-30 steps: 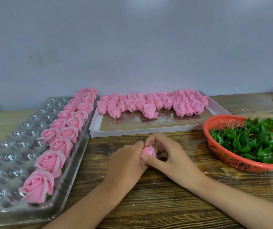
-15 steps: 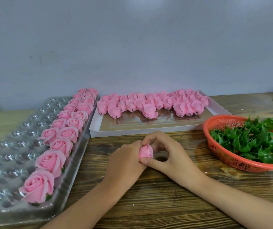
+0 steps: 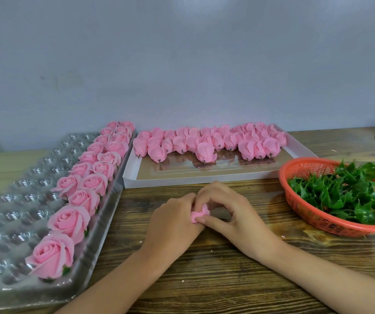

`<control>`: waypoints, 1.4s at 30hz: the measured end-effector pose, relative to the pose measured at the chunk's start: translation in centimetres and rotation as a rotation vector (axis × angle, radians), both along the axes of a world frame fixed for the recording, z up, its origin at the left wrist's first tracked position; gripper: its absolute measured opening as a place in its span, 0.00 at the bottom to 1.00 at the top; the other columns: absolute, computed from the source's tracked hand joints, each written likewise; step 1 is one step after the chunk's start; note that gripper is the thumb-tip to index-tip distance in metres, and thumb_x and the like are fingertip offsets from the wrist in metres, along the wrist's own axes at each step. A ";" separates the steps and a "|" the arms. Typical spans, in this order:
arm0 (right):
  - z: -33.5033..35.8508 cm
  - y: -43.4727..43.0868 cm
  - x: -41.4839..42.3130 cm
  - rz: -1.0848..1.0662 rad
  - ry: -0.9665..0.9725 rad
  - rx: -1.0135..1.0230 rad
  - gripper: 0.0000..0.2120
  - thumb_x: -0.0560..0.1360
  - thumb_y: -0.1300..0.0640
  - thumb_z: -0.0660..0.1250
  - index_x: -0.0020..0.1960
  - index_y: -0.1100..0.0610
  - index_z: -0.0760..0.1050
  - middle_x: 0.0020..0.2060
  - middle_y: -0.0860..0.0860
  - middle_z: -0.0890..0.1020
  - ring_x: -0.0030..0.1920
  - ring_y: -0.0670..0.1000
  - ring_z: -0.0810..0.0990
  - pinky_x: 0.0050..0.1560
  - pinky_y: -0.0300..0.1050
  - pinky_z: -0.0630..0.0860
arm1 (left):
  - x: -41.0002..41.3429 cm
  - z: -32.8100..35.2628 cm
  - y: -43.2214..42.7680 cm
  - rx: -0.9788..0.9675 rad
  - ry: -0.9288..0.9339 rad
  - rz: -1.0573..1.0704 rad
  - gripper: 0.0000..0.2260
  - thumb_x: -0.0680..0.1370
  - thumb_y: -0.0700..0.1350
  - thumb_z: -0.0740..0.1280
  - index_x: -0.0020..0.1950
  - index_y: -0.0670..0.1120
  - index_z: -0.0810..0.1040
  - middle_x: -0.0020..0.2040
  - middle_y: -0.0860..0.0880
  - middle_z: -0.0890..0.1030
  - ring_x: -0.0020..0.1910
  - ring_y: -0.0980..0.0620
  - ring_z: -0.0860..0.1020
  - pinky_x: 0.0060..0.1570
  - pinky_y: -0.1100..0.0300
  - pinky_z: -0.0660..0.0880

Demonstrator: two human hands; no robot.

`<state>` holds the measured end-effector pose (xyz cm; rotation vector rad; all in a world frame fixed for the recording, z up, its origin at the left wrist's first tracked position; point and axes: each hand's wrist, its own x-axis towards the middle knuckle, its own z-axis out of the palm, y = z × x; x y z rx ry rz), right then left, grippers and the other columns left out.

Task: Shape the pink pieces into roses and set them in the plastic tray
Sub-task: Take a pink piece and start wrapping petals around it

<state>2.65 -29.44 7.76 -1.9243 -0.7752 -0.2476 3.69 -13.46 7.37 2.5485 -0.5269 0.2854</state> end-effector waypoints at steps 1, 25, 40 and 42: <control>0.0 0.0 0.0 -0.004 -0.001 0.006 0.06 0.74 0.63 0.74 0.48 0.57 0.79 0.47 0.48 0.78 0.50 0.51 0.78 0.53 0.50 0.77 | 0.0 0.0 0.0 -0.010 0.003 0.007 0.10 0.75 0.54 0.68 0.55 0.54 0.77 0.42 0.60 0.77 0.39 0.62 0.76 0.37 0.73 0.66; 0.1 0.1 0.0 -0.055 0.135 0.051 0.12 0.72 0.58 0.76 0.51 0.53 0.75 0.45 0.48 0.80 0.41 0.50 0.78 0.45 0.52 0.77 | -0.2 0.1 0.0 0.074 -0.017 0.023 0.07 0.76 0.56 0.66 0.50 0.55 0.73 0.40 0.60 0.76 0.37 0.60 0.74 0.36 0.66 0.70; 0.0 -0.2 0.0 -0.006 0.065 0.041 0.05 0.75 0.66 0.71 0.48 0.58 0.78 0.46 0.50 0.78 0.47 0.51 0.78 0.50 0.54 0.77 | 0.1 -0.3 -0.1 0.033 -0.050 0.025 0.06 0.76 0.55 0.65 0.48 0.54 0.75 0.37 0.59 0.76 0.36 0.58 0.76 0.34 0.66 0.69; -0.1 -0.2 0.1 -0.004 0.053 0.047 0.06 0.75 0.66 0.71 0.49 0.58 0.78 0.48 0.50 0.78 0.49 0.52 0.78 0.52 0.55 0.77 | 0.1 -0.2 0.0 -0.008 -0.032 0.041 0.06 0.76 0.55 0.66 0.48 0.54 0.76 0.37 0.58 0.77 0.37 0.59 0.76 0.33 0.67 0.68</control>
